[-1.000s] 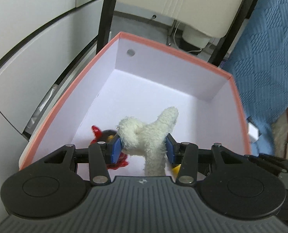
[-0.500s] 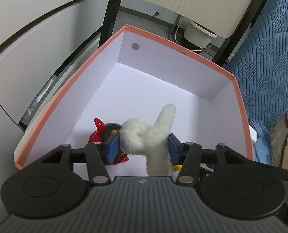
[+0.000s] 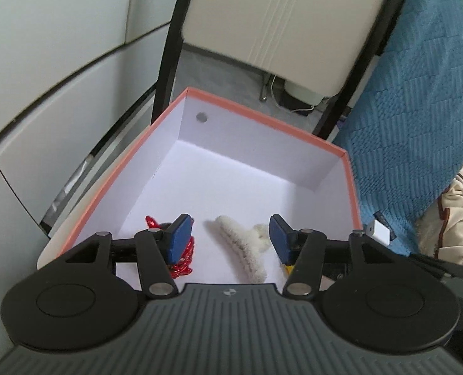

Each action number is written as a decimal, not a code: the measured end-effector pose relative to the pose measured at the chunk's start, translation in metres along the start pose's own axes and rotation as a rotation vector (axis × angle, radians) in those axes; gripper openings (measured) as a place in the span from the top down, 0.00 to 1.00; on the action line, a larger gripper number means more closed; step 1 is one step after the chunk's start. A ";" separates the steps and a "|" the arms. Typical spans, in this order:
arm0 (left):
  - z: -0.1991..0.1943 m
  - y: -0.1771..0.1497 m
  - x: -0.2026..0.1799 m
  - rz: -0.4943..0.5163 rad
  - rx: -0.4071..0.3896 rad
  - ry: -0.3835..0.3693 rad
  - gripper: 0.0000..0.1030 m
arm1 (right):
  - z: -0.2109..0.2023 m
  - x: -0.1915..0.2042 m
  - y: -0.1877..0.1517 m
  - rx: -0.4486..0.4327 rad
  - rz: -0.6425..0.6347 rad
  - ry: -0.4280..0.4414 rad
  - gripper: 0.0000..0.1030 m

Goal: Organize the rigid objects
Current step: 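Open both tools to drop the fluffy toy and charger into the pink box, then withdraw both open tools from the box back toward the chair seat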

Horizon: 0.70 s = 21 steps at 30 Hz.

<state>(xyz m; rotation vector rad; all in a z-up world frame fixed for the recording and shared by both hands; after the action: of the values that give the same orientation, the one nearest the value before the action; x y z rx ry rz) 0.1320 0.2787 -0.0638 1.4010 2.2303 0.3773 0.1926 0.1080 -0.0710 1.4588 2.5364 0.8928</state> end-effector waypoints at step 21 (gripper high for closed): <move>-0.053 -0.031 -0.084 0.098 -0.095 -0.096 0.41 | -0.101 -0.047 -0.020 -0.198 0.036 -0.057 0.52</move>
<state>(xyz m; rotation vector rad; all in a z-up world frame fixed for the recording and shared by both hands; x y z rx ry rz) 0.1106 0.1908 -0.0130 1.4508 2.0461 0.4338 0.1674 0.0176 -0.0077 1.4519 2.3132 1.0570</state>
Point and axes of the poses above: each gripper's, at about its wrist camera, not at the fingertips, and z roughly the way its jaws point, x to its left, y to its top, the point moved 4 cm from there along z, roughly the way its jaws point, and after that the axes turned 12 degrees about x, right-handed, at the moved point
